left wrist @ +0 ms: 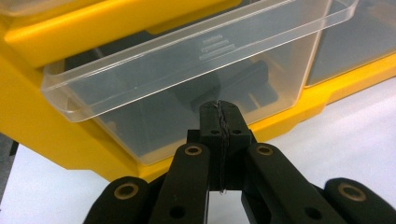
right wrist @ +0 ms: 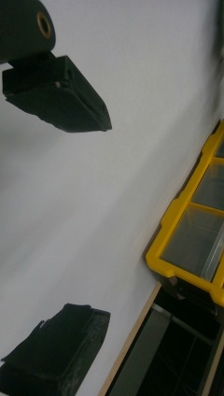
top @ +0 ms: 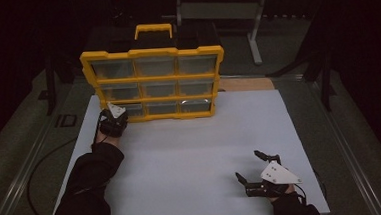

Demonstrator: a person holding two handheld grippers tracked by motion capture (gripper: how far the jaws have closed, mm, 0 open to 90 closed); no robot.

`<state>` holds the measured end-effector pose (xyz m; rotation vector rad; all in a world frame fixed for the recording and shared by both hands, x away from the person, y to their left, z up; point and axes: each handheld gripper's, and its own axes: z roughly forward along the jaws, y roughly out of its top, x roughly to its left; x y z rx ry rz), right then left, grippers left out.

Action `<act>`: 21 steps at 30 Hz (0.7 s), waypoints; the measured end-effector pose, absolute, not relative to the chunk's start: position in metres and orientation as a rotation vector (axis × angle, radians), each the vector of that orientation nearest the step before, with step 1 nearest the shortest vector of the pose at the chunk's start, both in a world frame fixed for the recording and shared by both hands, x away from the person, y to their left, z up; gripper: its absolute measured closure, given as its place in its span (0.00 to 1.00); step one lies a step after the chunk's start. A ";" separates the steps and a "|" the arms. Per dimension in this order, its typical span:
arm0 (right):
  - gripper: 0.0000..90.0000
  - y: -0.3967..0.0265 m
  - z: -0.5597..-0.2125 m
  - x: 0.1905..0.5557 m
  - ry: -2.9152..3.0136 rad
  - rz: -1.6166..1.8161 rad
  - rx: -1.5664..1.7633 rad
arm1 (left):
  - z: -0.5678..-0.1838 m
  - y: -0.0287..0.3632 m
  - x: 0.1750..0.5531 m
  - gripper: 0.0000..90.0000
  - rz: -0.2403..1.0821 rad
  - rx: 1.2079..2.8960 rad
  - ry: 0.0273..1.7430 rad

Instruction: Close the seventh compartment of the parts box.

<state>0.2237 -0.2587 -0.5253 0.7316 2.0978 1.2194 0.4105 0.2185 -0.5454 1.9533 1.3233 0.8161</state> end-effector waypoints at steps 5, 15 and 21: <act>0.09 -0.260 -0.526 0.224 2.098 1.222 0.732 | -0.544 0.219 0.414 1.00 0.823 1.947 1.328; 0.09 -0.260 -0.526 0.224 2.097 1.224 0.739 | -0.545 0.216 0.420 1.00 0.837 1.959 1.330; 0.09 -0.260 -0.526 0.224 2.097 1.224 0.740 | -0.545 0.217 0.420 1.00 0.827 1.965 1.325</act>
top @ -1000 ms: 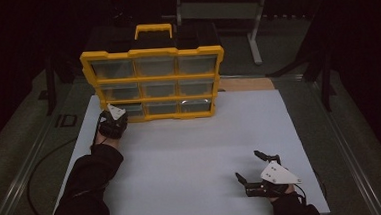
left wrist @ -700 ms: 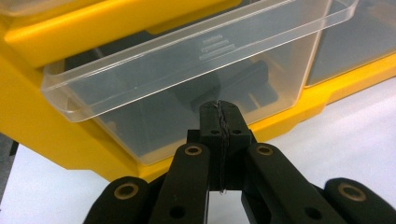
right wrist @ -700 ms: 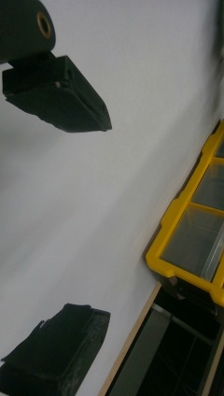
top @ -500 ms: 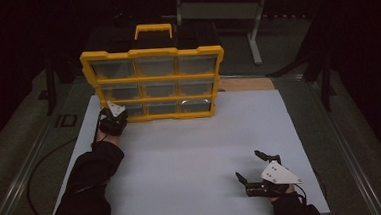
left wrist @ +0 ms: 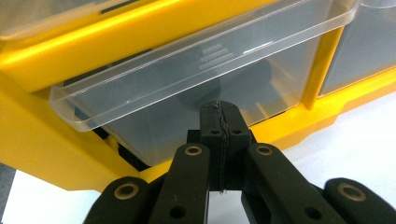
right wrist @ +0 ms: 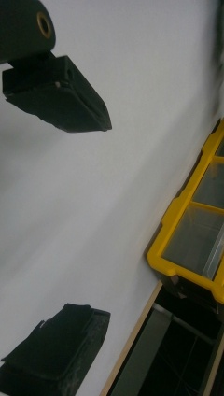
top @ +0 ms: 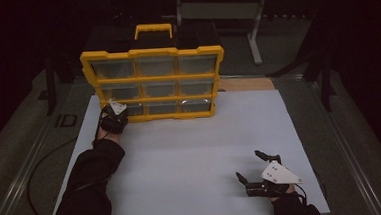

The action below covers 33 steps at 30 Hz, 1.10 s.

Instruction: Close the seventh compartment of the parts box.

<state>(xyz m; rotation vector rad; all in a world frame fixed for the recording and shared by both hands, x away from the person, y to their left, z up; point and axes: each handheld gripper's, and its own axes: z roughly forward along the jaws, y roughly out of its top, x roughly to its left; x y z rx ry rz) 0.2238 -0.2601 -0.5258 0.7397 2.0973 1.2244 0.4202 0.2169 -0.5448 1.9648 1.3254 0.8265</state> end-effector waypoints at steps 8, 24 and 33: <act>0.09 -0.260 -0.526 0.224 2.097 1.222 0.738 | -0.546 0.216 0.418 0.99 0.797 1.962 1.338; 0.09 -0.260 -0.526 0.223 2.100 1.215 0.732 | -0.540 0.218 0.403 0.86 0.763 1.924 1.351; 0.09 -0.260 -0.525 0.222 2.097 1.216 0.734 | -0.538 0.220 0.398 0.63 0.720 1.932 1.360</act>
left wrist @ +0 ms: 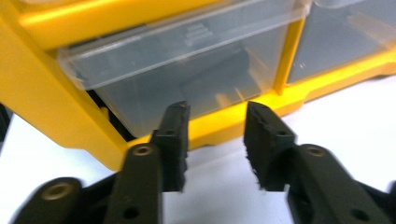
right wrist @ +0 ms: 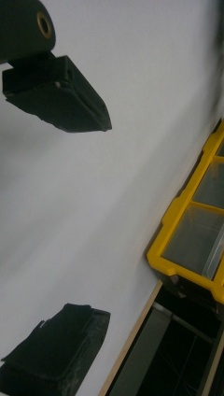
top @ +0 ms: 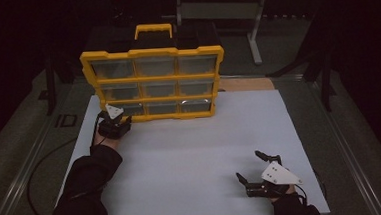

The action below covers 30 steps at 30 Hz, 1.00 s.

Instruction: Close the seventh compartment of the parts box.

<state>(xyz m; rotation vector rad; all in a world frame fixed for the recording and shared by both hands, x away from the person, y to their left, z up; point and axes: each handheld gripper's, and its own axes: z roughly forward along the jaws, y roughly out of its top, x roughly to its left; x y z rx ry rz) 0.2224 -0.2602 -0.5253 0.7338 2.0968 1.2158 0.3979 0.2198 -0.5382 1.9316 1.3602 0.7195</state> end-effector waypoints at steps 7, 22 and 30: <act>0.09 -0.260 -0.525 0.222 2.099 1.215 0.733 | -0.538 0.222 0.393 0.49 0.706 1.902 1.360; 0.09 -0.260 -0.525 0.222 2.098 1.214 0.734 | -0.534 0.221 0.393 0.04 0.600 1.938 1.338; 0.09 -0.260 -0.525 0.222 2.097 1.213 0.735 | -0.531 0.218 0.392 0.00 0.557 1.965 1.271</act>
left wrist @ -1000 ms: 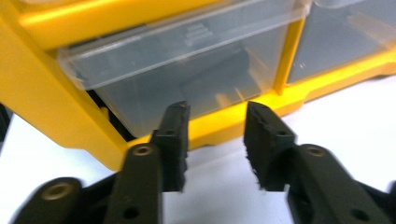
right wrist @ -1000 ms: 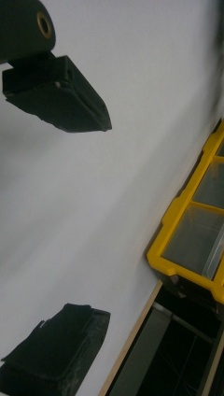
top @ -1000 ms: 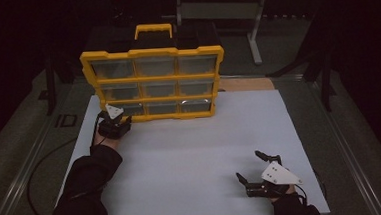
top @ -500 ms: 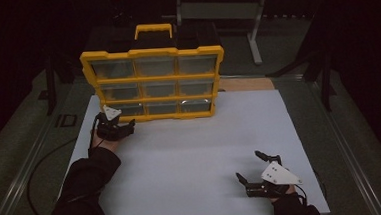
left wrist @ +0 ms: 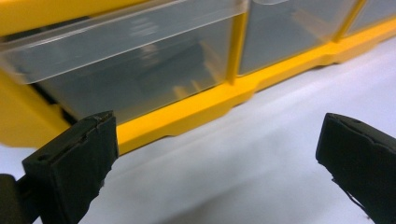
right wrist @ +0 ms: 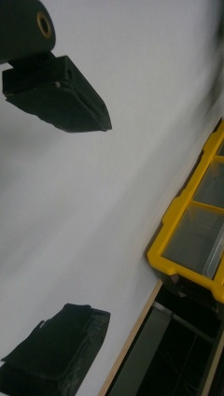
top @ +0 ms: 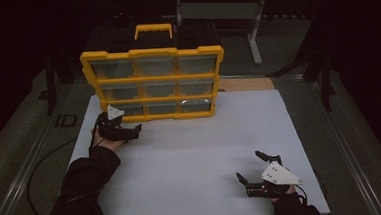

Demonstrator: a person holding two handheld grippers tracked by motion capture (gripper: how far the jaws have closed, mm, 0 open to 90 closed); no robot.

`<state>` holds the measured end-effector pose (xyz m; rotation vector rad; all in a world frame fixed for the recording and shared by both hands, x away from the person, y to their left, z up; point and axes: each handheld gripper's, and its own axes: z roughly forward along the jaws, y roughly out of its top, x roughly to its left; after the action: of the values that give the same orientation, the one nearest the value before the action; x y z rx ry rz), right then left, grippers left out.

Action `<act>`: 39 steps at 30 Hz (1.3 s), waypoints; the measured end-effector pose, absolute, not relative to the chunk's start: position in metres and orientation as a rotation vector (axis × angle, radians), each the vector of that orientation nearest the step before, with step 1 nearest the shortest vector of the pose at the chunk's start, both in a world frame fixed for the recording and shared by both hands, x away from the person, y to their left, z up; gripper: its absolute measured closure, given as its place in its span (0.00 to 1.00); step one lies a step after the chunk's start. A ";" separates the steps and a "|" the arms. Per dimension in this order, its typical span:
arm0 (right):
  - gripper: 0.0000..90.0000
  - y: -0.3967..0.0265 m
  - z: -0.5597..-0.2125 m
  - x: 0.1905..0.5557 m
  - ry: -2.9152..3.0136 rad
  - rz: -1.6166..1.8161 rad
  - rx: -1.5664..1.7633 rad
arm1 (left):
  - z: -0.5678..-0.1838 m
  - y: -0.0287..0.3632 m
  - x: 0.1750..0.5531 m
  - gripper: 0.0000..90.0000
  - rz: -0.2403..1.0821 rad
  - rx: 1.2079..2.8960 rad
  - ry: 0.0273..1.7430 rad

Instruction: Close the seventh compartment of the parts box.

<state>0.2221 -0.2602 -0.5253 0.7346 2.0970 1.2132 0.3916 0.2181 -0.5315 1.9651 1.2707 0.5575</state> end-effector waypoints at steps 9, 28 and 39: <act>0.09 -0.260 -0.525 0.222 2.095 1.211 0.730 | -0.529 0.216 0.391 0.00 0.453 1.982 1.200; 0.09 -0.261 -0.525 0.221 2.090 1.210 0.738 | -0.510 0.207 0.382 0.00 0.340 2.012 0.992; 0.09 -0.261 -0.524 0.221 2.089 1.211 0.738 | -0.496 0.206 0.367 0.00 0.332 2.010 0.944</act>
<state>0.2206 -0.2609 -0.5244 0.7379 2.0892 1.2105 0.3666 0.2059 -0.4959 2.0099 0.9442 0.3320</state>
